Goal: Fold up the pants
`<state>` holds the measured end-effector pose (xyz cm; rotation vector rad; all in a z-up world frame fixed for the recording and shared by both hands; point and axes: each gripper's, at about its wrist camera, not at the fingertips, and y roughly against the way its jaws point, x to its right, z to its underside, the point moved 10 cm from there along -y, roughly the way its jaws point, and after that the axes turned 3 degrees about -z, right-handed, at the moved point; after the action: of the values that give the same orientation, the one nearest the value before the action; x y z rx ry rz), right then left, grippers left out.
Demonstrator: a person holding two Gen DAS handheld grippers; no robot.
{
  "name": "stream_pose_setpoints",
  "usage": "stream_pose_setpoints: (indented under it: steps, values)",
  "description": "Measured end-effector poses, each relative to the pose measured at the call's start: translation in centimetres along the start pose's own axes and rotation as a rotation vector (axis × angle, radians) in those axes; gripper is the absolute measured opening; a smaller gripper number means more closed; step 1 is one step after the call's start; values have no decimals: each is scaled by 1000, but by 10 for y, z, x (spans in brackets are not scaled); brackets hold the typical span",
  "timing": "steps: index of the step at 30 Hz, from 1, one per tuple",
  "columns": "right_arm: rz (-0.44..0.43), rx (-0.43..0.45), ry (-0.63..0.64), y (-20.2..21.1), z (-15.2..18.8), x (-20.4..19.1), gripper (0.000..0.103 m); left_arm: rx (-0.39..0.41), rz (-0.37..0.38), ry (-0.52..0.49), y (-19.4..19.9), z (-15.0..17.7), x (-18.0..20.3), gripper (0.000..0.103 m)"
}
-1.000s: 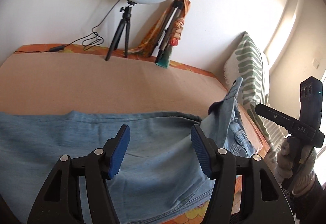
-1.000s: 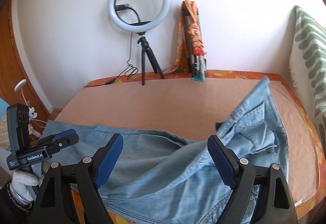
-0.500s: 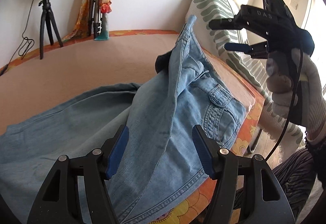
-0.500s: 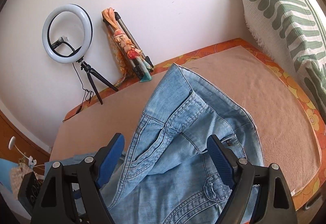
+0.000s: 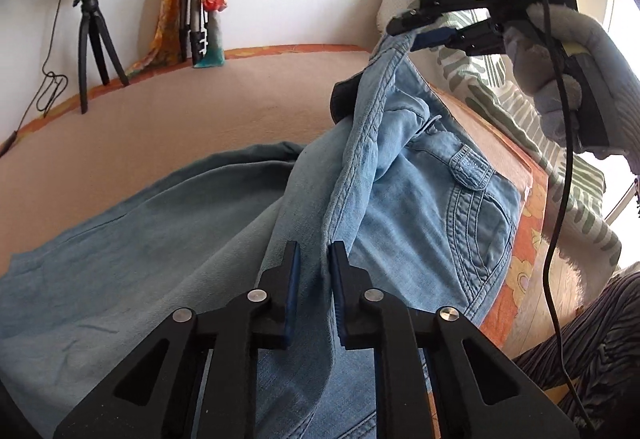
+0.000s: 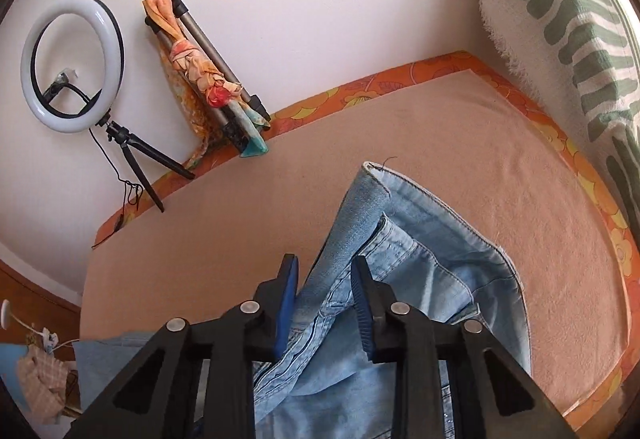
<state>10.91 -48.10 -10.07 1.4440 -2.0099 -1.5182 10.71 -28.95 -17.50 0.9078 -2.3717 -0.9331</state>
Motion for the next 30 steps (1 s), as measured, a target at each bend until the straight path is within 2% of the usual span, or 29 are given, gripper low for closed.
stream_pose_setpoints:
  steps: [3, 5, 13, 18, 23, 27, 29, 30]
  values:
    - [0, 11, -4, 11, 11, 13, 6, 7, 25, 21, 2, 0, -4, 5]
    - [-31, 21, -38, 22, 22, 22, 3, 19, 26, 4, 6, 0, 0, 4]
    - [-116, 62, -118, 81, 70, 46, 2, 79, 31, -86, 33, 5, 22, 2]
    - [-136, 92, -204, 107, 111, 76, 2, 59, 45, -80, 37, 19, 23, 2]
    - [-111, 22, -322, 84, 162, 119, 2, 30, 61, -101, 36, 30, 32, 2]
    - [-80, -34, -409, 55, 187, 152, 2, 24, 59, -102, 38, 33, 34, 3]
    - [-92, -48, -423, 51, 191, 152, 2, 21, 62, -91, 40, 33, 32, 11]
    - [-81, -43, -394, 53, 189, 150, 2, 26, 62, -85, 42, 32, 29, 19]
